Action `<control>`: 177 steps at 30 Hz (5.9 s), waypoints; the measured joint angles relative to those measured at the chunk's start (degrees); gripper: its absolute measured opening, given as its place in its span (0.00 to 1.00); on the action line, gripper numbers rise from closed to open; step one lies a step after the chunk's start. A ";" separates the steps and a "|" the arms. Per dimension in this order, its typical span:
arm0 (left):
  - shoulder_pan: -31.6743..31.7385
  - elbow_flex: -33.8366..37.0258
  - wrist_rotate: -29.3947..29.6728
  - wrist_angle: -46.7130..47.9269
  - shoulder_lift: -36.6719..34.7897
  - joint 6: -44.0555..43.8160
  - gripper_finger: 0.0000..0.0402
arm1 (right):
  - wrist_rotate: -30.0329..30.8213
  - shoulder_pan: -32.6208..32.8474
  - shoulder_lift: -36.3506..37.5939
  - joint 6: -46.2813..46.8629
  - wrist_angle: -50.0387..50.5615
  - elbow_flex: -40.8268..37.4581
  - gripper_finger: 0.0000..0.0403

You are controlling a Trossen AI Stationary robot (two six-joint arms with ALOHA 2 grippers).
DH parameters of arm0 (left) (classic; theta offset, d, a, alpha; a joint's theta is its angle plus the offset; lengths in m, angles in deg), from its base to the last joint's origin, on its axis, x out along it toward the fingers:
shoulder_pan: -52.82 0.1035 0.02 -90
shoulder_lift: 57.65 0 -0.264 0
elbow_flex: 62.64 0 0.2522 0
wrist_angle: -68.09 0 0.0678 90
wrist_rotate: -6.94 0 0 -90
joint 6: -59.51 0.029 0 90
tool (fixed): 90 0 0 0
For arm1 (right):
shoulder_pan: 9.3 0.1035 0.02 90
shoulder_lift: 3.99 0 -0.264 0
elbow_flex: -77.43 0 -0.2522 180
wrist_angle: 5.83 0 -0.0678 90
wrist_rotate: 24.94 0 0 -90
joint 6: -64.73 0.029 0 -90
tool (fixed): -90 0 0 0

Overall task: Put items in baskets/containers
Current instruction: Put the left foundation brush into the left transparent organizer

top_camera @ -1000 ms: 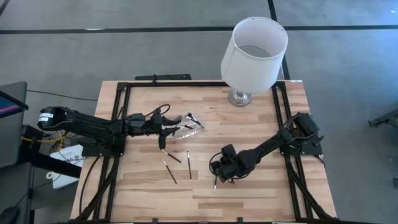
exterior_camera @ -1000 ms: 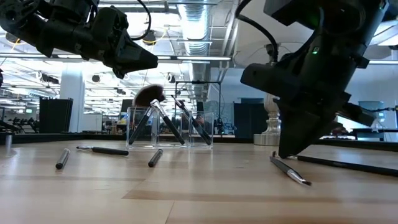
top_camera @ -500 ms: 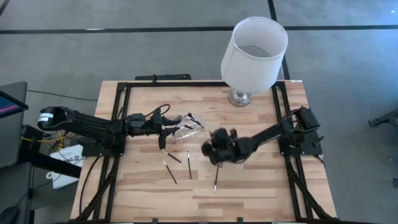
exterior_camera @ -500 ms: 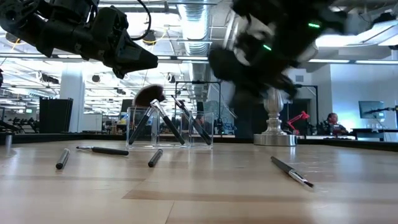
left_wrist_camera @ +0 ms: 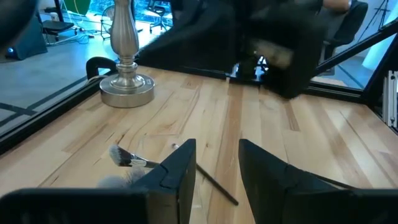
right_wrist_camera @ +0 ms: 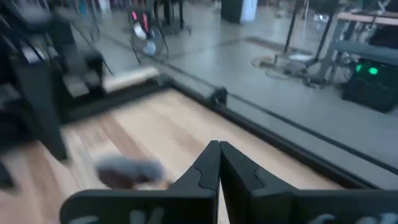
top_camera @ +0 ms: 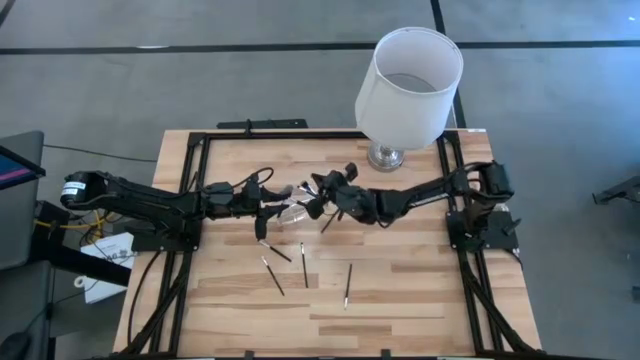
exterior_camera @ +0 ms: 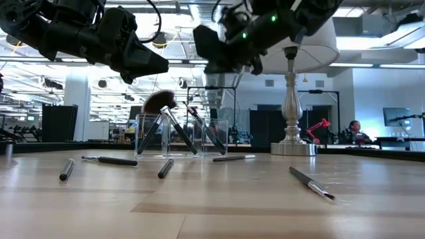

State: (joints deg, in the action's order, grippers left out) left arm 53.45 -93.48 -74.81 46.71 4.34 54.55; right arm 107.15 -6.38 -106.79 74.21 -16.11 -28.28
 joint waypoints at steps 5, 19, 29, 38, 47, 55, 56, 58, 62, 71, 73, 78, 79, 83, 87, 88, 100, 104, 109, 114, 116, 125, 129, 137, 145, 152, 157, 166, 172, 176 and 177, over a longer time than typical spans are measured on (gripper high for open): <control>0.00 0.00 0.00 0.04 0.00 0.10 0.29 | -0.60 2.07 0.29 1.73 1.56 0.00 0.00; 0.00 0.02 -6.63 0.35 0.00 -0.03 0.29 | -19.10 3.77 1.26 11.61 19.81 0.00 0.16; -8.74 0.10 -26.89 4.82 -0.02 1.88 0.29 | -22.63 10.74 1.30 12.13 18.87 0.00 0.32; -17.84 7.84 -11.18 5.37 0.67 3.73 0.29 | -18.80 15.04 1.28 12.15 16.76 0.02 0.33; -12.73 11.66 -11.93 4.76 4.77 5.29 0.29 | -18.71 15.33 1.28 12.07 11.86 0.04 0.32; -7.09 12.15 -15.51 0.54 12.09 9.33 0.29 | -18.69 15.34 1.28 12.07 11.10 0.04 0.32; -6.55 12.17 -15.99 0.43 13.10 9.35 0.29 | -18.69 15.33 1.28 12.07 11.11 0.04 0.32; -5.67 12.15 -16.14 0.17 15.76 9.35 0.29 | -18.69 15.31 1.28 12.07 11.11 0.04 0.32; -5.29 12.02 -16.39 -2.92 21.11 9.28 0.29 | -18.67 15.31 1.26 12.07 11.11 0.04 0.32; -5.35 11.91 -14.33 -7.16 25.35 9.48 0.10 | -18.67 15.31 1.24 12.07 11.10 0.04 0.32; -5.35 12.00 -14.27 -7.38 25.22 9.29 0.04 | -18.66 15.34 1.24 12.07 11.11 0.04 0.32; -7.10 12.13 -13.24 -9.56 25.17 8.61 0.05 | -16.14 14.95 -0.55 12.03 5.59 0.12 0.32; -7.86 11.89 -12.74 -9.51 24.86 8.31 0.05 | -16.75 14.92 -1.24 10.68 4.15 -0.02 0.32; -11.61 10.82 -13.99 -7.93 22.38 6.25 0.04 | -19.86 14.20 -6.77 5.46 -0.95 2.62 0.35; -15.01 8.78 -12.63 -6.02 18.32 6.20 0.04 | -22.71 13.28 -12.39 5.07 4.05 9.57 0.39; -15.74 8.35 -12.41 -4.03 16.95 6.31 0.04 | -23.32 12.97 -13.43 5.09 6.29 11.59 0.39; -20.48 1.94 -5.32 14.02 7.70 9.04 0.04 | -31.49 10.92 -24.38 12.30 33.56 32.39 0.38; -20.50 1.79 -5.01 14.08 7.83 9.02 0.04 | -33.11 10.58 -27.05 12.56 34.12 35.02 0.36; -20.52 1.66 -4.98 14.16 7.96 9.02 0.04 | -33.20 9.76 -28.79 12.55 35.09 36.41 0.33; -20.50 1.66 -4.70 14.73 7.93 9.02 0.04 | -33.35 9.31 -28.79 12.59 35.16 36.57 0.27; -20.50 1.66 -4.74 14.73 7.93 9.02 0.04 | -33.36 9.33 -28.79 12.59 35.13 36.57 0.25; -20.50 1.62 -5.04 16.20 7.91 9.00 0.04 | -35.27 9.32 -28.79 12.59 35.22 36.57 0.18; -20.52 1.62 -5.25 16.33 7.91 8.94 0.04 | -36.65 9.30 -28.77 12.57 35.22 36.57 0.13; -20.50 1.62 -4.67 16.55 7.91 8.21 0.04 | -36.59 9.30 -28.77 12.83 35.44 36.57 0.04; -20.55 1.62 -5.35 16.21 7.91 7.69 0.15 | -36.63 9.30 -28.74 12.39 35.08 36.57 0.03; -20.55 1.62 -2.23 15.44 7.41 4.59 0.26 | -36.57 9.34 -28.68 16.44 36.30 36.57 0.05; -20.52 1.62 0.46 14.54 2.46 1.26 0.31 | -35.93 9.51 -27.96 20.33 40.55 36.48 0.04; -20.35 1.63 1.93 14.40 -17.61 -3.48 0.31 | -7.58 15.25 -15.59 20.46 58.50 36.48 0.04; -20.35 1.64 6.98 14.02 -23.80 -3.92 0.31 | 11.51 21.37 -10.09 13.58 48.44 31.79 0.03; -20.35 1.70 8.05 13.45 -22.21 -3.92 0.31 | 9.96 21.44 -9.74 3.25 32.46 27.39 0.03; -20.35 1.70 8.04 13.15 -21.45 -3.93 0.31 | 7.84 20.90 -9.61 1.20 28.35 26.36 0.03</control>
State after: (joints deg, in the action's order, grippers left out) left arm 33.10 -91.78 -66.77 59.86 -17.10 50.62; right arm 114.98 14.53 -116.40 75.40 12.24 -1.92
